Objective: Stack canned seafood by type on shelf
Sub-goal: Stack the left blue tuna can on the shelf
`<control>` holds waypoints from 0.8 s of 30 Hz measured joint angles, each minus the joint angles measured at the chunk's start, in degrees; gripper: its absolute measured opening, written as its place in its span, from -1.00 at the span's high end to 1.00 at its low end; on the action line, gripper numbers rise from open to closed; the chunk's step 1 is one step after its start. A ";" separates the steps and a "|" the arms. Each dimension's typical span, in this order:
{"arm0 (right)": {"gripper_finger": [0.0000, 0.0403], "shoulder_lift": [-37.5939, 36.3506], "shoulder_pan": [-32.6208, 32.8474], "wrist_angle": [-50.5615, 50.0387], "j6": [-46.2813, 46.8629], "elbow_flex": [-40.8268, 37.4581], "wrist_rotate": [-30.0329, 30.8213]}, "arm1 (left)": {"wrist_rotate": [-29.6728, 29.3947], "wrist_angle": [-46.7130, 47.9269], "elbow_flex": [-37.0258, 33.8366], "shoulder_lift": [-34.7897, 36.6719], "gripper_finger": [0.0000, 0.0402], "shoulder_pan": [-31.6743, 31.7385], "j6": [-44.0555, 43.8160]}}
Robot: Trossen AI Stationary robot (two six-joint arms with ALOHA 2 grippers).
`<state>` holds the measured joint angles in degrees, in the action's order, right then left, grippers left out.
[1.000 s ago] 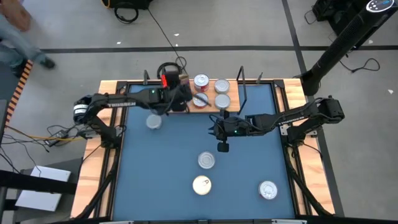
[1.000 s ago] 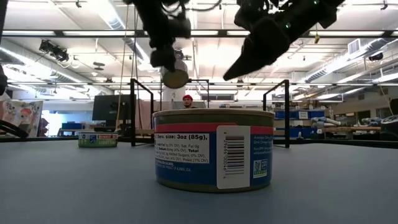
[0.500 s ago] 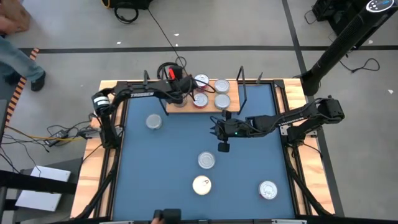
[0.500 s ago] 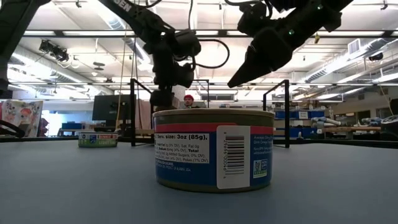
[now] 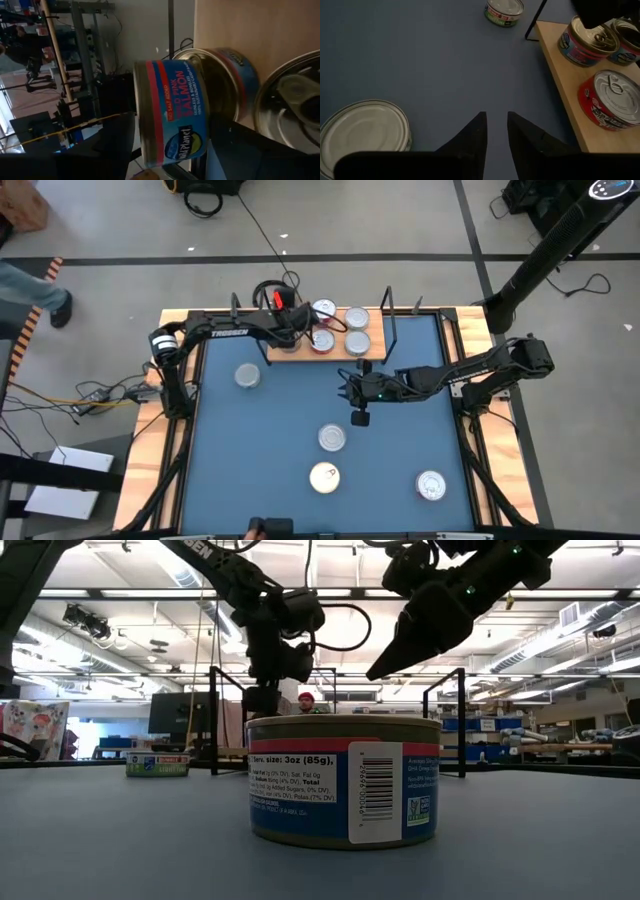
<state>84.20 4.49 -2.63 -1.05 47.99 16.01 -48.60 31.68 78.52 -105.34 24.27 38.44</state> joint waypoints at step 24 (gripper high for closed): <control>0.58 0.02 0.05 -0.07 -0.03 0.04 -0.66 | 2.01 4.25 0.09 0.02 -0.32 -1.07 -0.28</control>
<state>84.22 4.54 -2.70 -1.08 48.03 15.35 -46.59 35.94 78.61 -105.32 23.20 38.16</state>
